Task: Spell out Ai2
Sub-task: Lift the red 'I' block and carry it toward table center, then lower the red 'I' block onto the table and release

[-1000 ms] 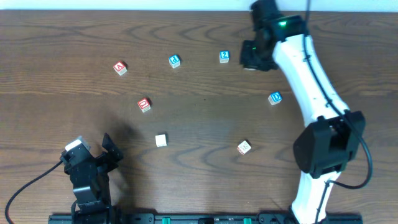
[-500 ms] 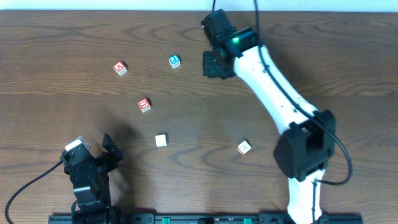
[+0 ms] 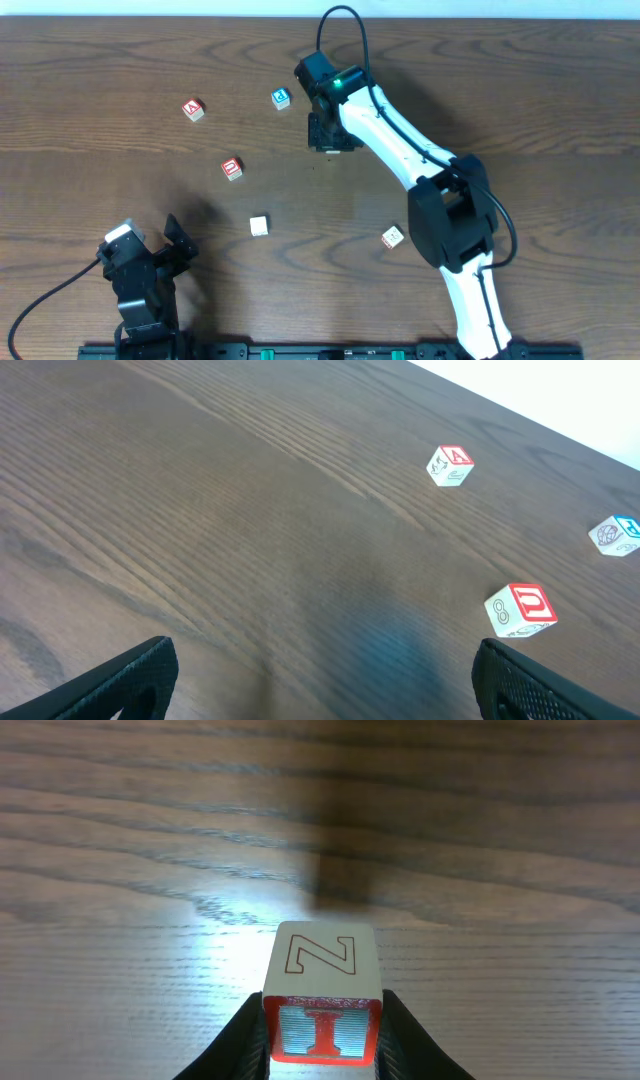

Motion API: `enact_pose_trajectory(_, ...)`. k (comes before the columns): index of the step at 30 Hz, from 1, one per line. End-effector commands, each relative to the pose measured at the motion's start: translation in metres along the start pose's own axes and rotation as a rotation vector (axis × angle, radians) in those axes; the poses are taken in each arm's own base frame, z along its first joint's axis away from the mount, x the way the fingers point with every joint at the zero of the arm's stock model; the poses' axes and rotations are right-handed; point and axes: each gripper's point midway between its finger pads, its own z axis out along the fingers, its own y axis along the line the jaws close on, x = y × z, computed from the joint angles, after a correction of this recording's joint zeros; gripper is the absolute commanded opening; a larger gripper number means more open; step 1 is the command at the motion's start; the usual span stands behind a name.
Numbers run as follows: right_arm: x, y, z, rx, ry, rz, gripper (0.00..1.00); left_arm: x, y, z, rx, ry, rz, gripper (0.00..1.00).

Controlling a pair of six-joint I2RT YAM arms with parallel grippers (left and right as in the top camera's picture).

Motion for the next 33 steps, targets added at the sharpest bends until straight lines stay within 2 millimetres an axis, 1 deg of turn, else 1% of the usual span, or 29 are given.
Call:
enact_pose_trajectory(1,0.003,0.004,0.006,0.001,0.013,0.032,0.02,0.010,0.004,0.003,-0.011,0.022,0.020,0.95)
enact_pose_trajectory(7,0.009,0.009,0.011,-0.024,0.048,0.043,0.02,0.010,0.004,0.003,-0.010,0.021,0.020,0.95)
enact_pose_trajectory(12,0.013,0.014,0.010,-0.040,0.065,0.036,0.01,0.010,0.004,0.003,-0.010,0.021,0.020,0.95)
enact_pose_trajectory(18,0.019,0.011,0.013,-0.021,0.081,0.032,0.01,0.010,0.004,0.003,-0.010,0.021,0.020,0.95)
enact_pose_trajectory(26,0.031,0.003,0.028,0.003,0.110,0.038,0.02,0.010,0.004,0.003,-0.010,0.021,0.020,0.95)
enact_pose_trajectory(33,0.027,0.004,0.029,0.003,0.090,0.038,0.02,0.010,0.004,0.003,-0.010,0.021,0.020,0.95)
